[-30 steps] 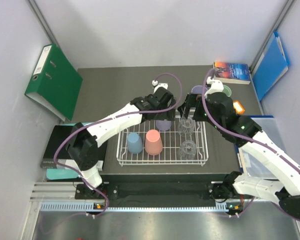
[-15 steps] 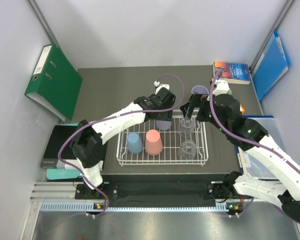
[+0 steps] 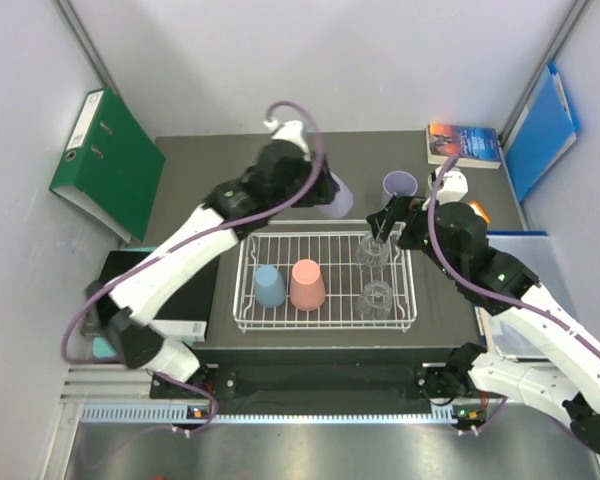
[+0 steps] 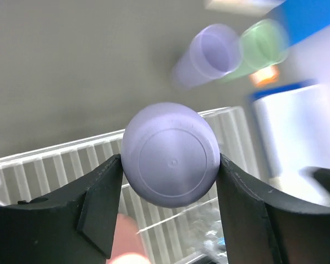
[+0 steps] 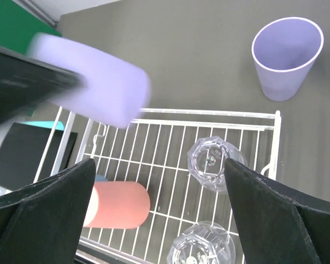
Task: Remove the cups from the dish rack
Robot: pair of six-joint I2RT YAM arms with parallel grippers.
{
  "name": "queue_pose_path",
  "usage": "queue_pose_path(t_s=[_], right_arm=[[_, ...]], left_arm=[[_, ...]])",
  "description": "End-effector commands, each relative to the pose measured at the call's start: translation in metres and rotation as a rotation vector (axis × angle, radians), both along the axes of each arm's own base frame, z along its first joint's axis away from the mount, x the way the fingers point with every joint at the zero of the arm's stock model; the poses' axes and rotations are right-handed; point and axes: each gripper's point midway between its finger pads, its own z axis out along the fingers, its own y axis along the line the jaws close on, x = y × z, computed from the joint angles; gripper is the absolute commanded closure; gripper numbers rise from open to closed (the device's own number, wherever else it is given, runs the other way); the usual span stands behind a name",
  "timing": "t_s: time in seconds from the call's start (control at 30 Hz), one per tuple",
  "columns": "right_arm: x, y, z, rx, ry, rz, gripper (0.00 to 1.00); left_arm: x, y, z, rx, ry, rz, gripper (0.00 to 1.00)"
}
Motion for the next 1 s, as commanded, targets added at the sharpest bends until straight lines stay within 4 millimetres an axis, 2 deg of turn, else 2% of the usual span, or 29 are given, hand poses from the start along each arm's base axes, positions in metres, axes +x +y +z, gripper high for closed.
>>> queue_pose_path(t_s=[0.0,0.03,0.07,0.1,0.13,0.17,0.23,0.4,0.6,0.77,0.87,0.9,0.97], right_arm=[[-0.01,0.015,0.047,0.16,-0.145,0.089,0.0],[-0.011,0.019,0.057,0.192,-0.176,0.109,0.0],[-0.014,0.021,0.061,0.205,-0.193,0.133,0.0],[-0.019,0.027,0.064,0.22,-0.202,0.174,0.0],[-0.02,0.03,0.071,0.24,-0.22,0.193,0.0],[-0.021,0.033,0.072,0.246,-0.222,0.208,0.0],[-0.024,0.039,0.076,0.265,-0.227,0.244,0.0],[-0.028,0.056,0.083,0.307,-0.231,0.319,0.01],[-0.021,0.068,0.085,0.316,-0.228,0.343,0.01],[-0.014,0.081,0.091,0.319,-0.238,0.37,0.02],[-0.011,0.092,0.093,0.326,-0.242,0.408,0.23],[-0.011,0.094,0.094,0.327,-0.243,0.413,0.44],[-0.009,0.096,0.093,0.328,-0.235,0.413,0.63]], left_arm=[[-0.023,0.0,0.051,-0.483,0.027,-0.149,1.0],[-0.026,0.005,0.092,-0.646,-0.076,-0.202,1.0],[-0.021,0.015,0.067,-0.714,-0.032,-0.2,1.0],[-0.035,0.012,0.075,-0.845,0.045,-0.258,1.0],[-0.037,0.019,0.1,-0.934,-0.04,-0.313,1.0],[-0.039,0.018,0.087,-0.959,0.0,-0.32,1.0],[-0.047,0.016,0.095,-1.016,0.001,-0.375,1.0],[-0.057,0.008,0.095,-1.084,0.062,-0.448,1.0],[-0.067,0.005,0.1,-1.102,0.063,-0.484,1.0],[-0.081,-0.006,0.101,-1.102,0.082,-0.544,1.0],[-0.084,-0.011,0.097,-1.097,0.098,-0.553,1.0],[-0.084,-0.012,0.094,-1.094,0.105,-0.552,1.0],[-0.082,-0.012,0.091,-1.08,0.103,-0.545,1.0]])
